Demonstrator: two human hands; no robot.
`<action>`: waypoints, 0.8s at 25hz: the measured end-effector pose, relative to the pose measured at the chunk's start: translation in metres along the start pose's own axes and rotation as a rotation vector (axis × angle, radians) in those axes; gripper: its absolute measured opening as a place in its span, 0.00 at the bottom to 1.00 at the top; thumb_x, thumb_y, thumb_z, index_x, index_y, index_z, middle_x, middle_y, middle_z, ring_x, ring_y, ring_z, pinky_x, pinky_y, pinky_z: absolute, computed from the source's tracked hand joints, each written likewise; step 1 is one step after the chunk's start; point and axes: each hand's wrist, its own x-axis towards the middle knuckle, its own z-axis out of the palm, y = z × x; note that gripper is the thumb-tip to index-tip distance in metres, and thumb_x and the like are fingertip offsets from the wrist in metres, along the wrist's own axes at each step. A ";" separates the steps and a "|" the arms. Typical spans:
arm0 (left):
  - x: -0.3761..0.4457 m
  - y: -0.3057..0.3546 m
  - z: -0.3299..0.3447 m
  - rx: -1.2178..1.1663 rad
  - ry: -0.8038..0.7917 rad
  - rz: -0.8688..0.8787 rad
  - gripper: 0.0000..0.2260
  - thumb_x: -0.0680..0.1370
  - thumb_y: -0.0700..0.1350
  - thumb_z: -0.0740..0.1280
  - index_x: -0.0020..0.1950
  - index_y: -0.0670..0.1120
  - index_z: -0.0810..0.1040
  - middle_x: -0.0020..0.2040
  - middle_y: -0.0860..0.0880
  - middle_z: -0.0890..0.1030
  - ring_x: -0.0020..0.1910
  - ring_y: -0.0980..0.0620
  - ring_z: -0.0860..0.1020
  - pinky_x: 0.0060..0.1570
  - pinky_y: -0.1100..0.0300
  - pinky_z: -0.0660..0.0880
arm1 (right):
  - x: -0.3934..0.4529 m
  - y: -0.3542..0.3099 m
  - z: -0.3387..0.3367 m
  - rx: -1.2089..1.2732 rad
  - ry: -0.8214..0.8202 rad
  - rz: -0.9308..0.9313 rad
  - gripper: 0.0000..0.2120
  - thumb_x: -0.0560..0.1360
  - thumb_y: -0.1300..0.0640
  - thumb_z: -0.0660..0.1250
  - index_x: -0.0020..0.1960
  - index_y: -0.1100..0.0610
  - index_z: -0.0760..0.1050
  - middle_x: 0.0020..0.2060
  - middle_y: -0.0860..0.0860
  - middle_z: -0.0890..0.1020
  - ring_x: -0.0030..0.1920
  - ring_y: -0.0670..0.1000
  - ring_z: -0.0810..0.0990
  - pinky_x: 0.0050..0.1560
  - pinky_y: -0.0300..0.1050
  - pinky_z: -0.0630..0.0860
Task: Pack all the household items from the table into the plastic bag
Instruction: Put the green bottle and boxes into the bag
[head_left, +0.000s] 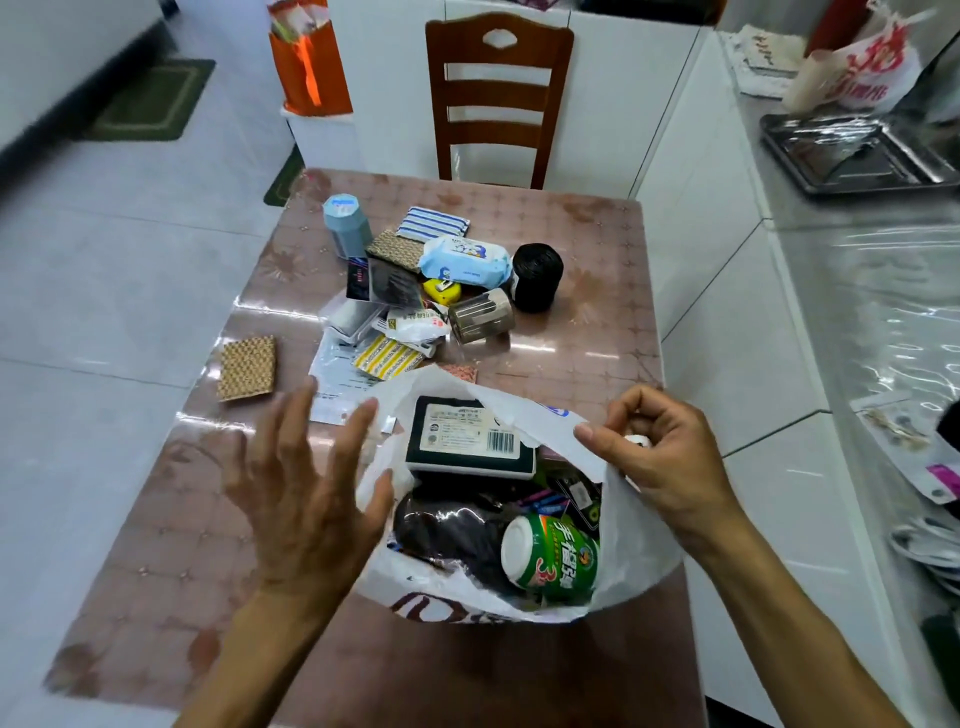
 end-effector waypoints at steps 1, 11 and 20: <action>0.005 -0.009 0.003 -0.110 -0.144 -0.238 0.25 0.71 0.56 0.66 0.66 0.48 0.73 0.63 0.40 0.76 0.63 0.40 0.73 0.64 0.44 0.65 | 0.000 0.001 0.010 0.082 -0.045 0.042 0.11 0.69 0.64 0.75 0.37 0.61 0.72 0.27 0.47 0.80 0.29 0.44 0.79 0.29 0.34 0.74; 0.083 0.028 -0.039 -1.361 -0.309 -0.690 0.11 0.81 0.43 0.62 0.41 0.41 0.78 0.23 0.50 0.66 0.21 0.54 0.62 0.24 0.62 0.57 | 0.062 -0.020 -0.016 -0.272 0.140 -0.176 0.19 0.74 0.54 0.72 0.29 0.60 0.70 0.23 0.55 0.70 0.26 0.51 0.67 0.29 0.42 0.66; 0.083 0.006 -0.025 -1.509 -0.631 -0.803 0.12 0.74 0.44 0.67 0.52 0.36 0.79 0.30 0.42 0.75 0.25 0.48 0.70 0.24 0.61 0.68 | 0.119 -0.027 0.034 -0.861 -0.094 -0.117 0.12 0.74 0.44 0.68 0.40 0.51 0.77 0.35 0.45 0.80 0.36 0.48 0.78 0.38 0.45 0.75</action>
